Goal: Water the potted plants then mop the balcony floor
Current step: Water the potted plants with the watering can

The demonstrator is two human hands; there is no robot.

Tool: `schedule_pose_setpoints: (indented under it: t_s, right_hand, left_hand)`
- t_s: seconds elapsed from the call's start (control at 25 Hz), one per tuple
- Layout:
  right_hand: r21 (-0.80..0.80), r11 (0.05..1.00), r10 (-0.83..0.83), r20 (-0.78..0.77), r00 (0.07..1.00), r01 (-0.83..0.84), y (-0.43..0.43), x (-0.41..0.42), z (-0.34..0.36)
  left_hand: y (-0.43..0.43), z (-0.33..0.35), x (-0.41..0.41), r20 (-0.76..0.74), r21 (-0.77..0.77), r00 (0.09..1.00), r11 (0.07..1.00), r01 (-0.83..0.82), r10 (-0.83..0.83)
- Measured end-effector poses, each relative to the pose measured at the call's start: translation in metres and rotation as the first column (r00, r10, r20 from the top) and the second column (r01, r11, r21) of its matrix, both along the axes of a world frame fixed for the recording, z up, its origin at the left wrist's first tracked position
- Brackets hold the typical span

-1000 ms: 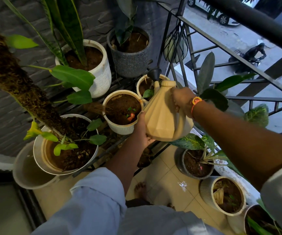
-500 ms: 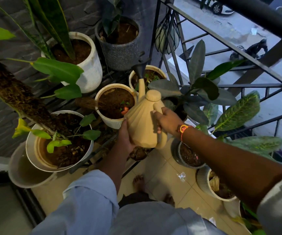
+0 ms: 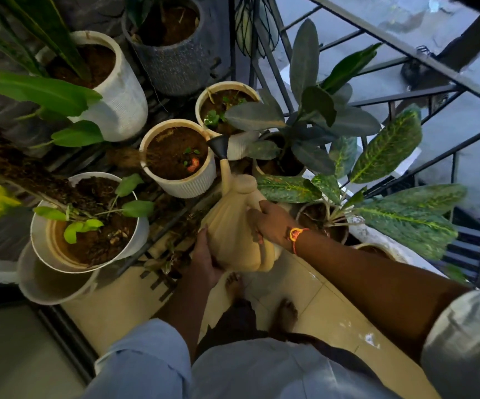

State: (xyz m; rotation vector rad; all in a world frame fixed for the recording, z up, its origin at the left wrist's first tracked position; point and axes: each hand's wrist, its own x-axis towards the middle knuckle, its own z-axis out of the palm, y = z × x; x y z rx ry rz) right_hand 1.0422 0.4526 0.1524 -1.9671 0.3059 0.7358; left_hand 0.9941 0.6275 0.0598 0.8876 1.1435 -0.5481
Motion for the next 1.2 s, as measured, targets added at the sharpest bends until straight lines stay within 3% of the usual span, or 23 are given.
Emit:
schedule_pose_setpoints:
  t_s: [0.2,0.56,0.8,0.96,1.2]
  right_hand:
    - [0.034,0.985,-0.170,-0.063,0.983,0.172,-0.038,-0.002,-0.026]
    - [-0.086,0.889,-0.457,-0.106,0.883,0.450,-0.102,0.035,-0.035]
    - [-0.109,0.873,-0.487,-0.160,0.859,0.475,-0.123,0.069,-0.016]
    - [-0.118,0.913,-0.405,-0.130,0.905,0.391,-0.135,0.086,-0.009]
    - [-0.056,0.892,-0.449,-0.223,0.865,0.449,-0.140,0.108,-0.008]
  left_hand:
    - [-0.034,0.000,-0.006,0.050,-0.038,0.992,0.992,0.119,-0.117]
    - [-0.105,0.008,0.035,-0.043,-0.060,0.955,0.955,0.292,-0.294]
    - [-0.125,0.003,0.068,-0.101,-0.055,0.919,0.924,0.378,-0.382]
    - [-0.130,0.014,0.086,-0.136,-0.020,0.892,0.901,0.432,-0.431]
    - [-0.131,0.021,0.103,-0.187,-0.082,0.888,0.907,0.413,-0.421]
